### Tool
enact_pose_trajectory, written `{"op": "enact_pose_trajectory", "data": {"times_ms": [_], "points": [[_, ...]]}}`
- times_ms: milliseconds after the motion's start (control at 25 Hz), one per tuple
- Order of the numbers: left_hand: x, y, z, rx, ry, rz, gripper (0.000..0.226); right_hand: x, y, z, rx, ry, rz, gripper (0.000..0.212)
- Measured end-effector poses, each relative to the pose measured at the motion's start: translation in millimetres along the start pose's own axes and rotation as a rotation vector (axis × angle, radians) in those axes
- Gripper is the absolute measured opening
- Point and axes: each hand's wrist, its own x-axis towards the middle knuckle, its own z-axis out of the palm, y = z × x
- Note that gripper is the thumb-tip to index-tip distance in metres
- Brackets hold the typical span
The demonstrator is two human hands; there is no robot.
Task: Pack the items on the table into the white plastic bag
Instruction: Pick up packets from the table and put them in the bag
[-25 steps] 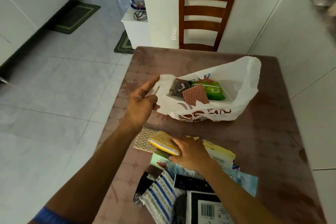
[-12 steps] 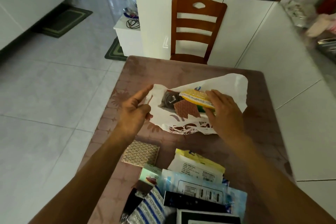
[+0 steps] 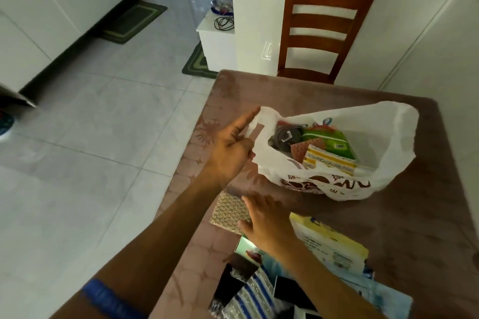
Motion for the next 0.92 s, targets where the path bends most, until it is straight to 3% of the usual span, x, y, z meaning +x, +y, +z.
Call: {"op": "enact_pose_trajectory", "data": {"times_ms": [120,240,320,400,480,560,640,800,920], "points": [[1,-5,2,-0.002,-0.043,0.041,0.067,28,-11,22,-0.055,-0.191,0.208,0.079],[0,-13,4,-0.017,-0.064,0.049,0.067,23,-16,24,0.036,-0.107,0.221,0.071],[-2,-14,13,-0.042,-0.056,0.058,0.068,0,-11,2,0.175,0.133,0.116,0.042],[-3,-8,21,-0.108,-0.033,0.048,0.066,-33,4,-31,0.269,0.474,-0.001,0.025],[-1,1,25,-0.189,-0.004,0.003,0.066,-66,29,-70,0.216,0.767,-0.048,0.024],[2,7,23,-0.229,0.012,-0.024,0.066,-81,62,-105,0.094,0.901,0.028,0.029],[2,13,26,-0.223,0.021,-0.053,0.066,-71,93,-130,-0.015,0.874,0.142,0.035],[-10,19,39,-0.148,-0.017,-0.062,0.068,-35,119,-149,-0.068,0.431,0.297,0.061],[-24,15,45,-0.121,-0.021,-0.06,0.068,-56,116,-125,0.048,0.517,0.243,0.056]]}}
